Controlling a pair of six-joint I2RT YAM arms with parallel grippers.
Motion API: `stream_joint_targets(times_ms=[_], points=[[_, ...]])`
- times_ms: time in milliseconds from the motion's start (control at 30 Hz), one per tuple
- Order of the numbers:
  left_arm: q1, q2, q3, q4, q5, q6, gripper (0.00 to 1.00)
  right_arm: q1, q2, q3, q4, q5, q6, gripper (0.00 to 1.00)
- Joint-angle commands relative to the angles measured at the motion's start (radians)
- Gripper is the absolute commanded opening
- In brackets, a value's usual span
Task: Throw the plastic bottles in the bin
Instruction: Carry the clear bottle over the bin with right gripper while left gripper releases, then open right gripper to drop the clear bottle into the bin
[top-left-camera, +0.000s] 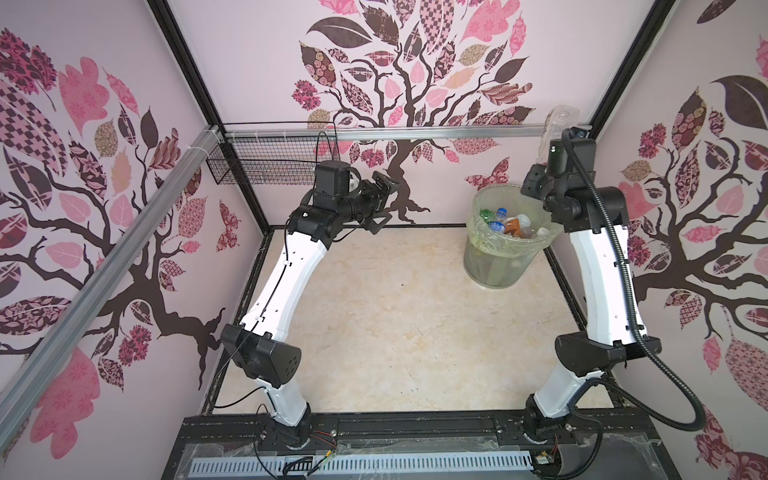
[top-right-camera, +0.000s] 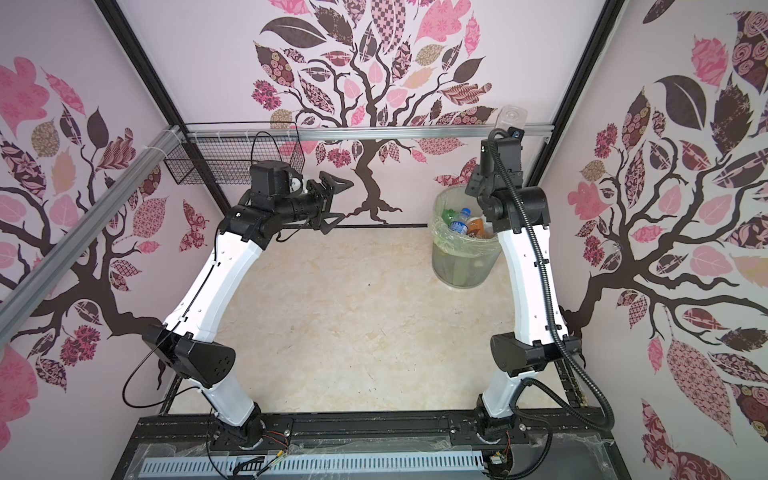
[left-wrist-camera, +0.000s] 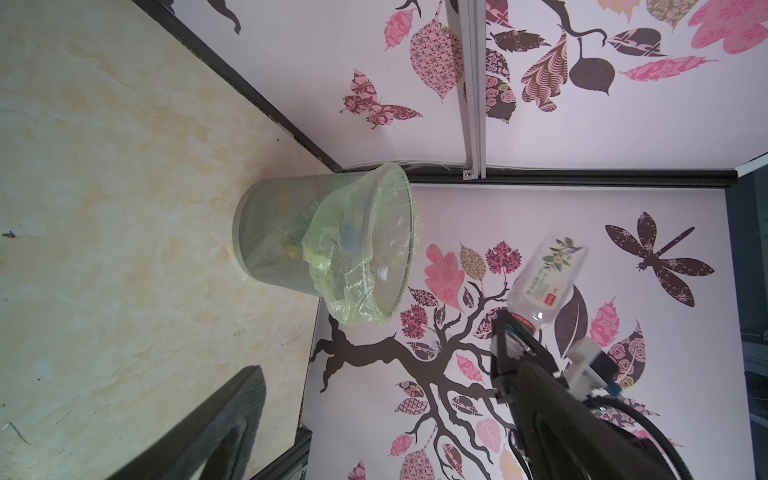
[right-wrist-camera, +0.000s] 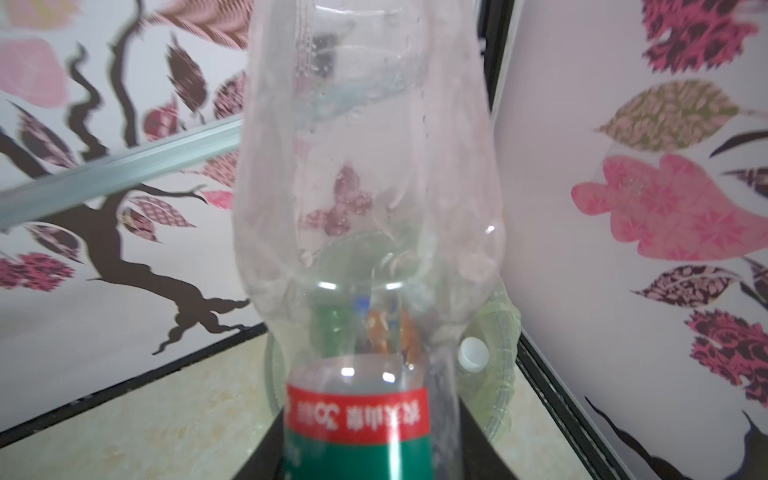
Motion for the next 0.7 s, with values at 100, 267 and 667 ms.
stream_joint_targets(times_ms=[100,267,667], points=[[0.005,0.008,0.011,0.003,0.017,-0.002,0.98,-0.035,0.127,-0.026,-0.15,0.042,0.076,0.71],[0.006,-0.001,-0.005,0.0,0.013,0.004,0.98,-0.035,0.136,0.133,-0.154,0.018,0.052,0.99],[0.0,-0.024,-0.031,-0.01,-0.003,0.018,0.98,-0.034,0.054,0.058,-0.125,-0.074,0.083,0.99]])
